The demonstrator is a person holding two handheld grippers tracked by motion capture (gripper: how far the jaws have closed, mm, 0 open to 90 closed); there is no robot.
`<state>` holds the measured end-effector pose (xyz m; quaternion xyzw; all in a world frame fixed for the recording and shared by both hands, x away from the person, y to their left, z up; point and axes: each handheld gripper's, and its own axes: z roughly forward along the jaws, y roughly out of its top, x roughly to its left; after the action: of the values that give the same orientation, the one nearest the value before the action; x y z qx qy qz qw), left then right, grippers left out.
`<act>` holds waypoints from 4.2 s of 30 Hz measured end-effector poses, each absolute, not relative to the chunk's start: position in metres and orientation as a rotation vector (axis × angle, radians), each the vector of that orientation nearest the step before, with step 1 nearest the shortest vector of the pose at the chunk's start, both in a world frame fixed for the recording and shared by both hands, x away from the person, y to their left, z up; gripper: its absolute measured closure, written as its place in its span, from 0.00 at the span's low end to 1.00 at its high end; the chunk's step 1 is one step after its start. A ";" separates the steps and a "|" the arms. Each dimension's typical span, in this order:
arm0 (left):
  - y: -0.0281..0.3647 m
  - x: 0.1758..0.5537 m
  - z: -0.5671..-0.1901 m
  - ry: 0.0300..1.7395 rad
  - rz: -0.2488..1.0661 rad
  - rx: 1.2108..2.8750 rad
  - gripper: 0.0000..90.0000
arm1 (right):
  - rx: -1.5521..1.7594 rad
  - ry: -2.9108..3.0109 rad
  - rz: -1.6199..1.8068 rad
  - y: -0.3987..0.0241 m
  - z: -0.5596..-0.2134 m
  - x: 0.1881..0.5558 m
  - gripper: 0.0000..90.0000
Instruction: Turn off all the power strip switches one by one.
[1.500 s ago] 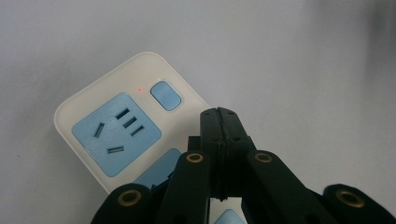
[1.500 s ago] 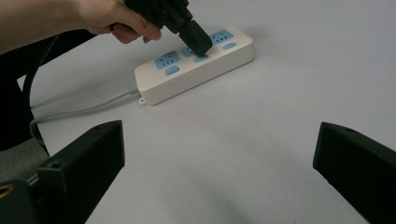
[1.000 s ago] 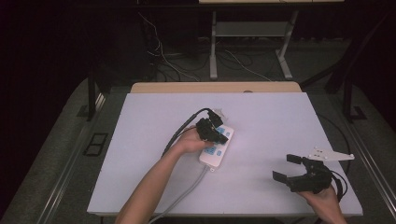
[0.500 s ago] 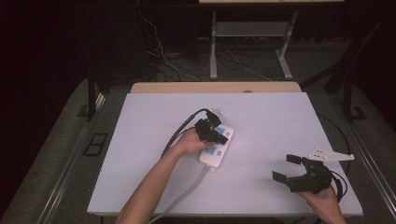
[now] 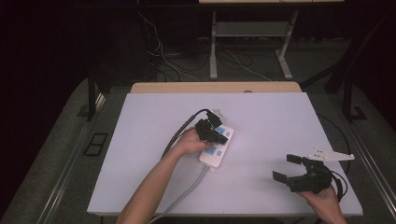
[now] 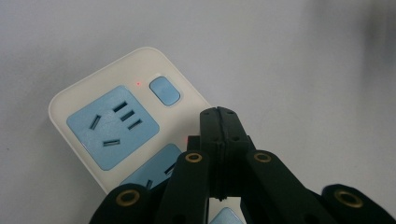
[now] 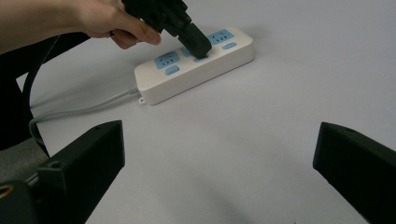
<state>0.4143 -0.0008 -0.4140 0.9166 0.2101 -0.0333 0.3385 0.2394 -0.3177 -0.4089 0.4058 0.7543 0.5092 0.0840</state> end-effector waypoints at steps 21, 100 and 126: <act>-0.002 0.415 -0.406 0.542 -0.062 2.414 1.00 | 1.219 2.244 1.522 -0.320 -0.409 0.240 0.02; -0.028 0.448 -0.407 0.570 -0.013 2.459 1.00 | 1.215 2.241 1.525 -0.321 -0.408 0.240 0.02; -0.030 0.443 -0.408 0.592 0.029 2.461 1.00 | 1.217 2.241 1.522 -0.321 -0.408 0.240 0.02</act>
<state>0.4432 -0.0302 -0.4079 0.9273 0.2230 0.0108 0.3005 0.2397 -0.3213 -0.4080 0.4083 0.7518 0.5106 0.0860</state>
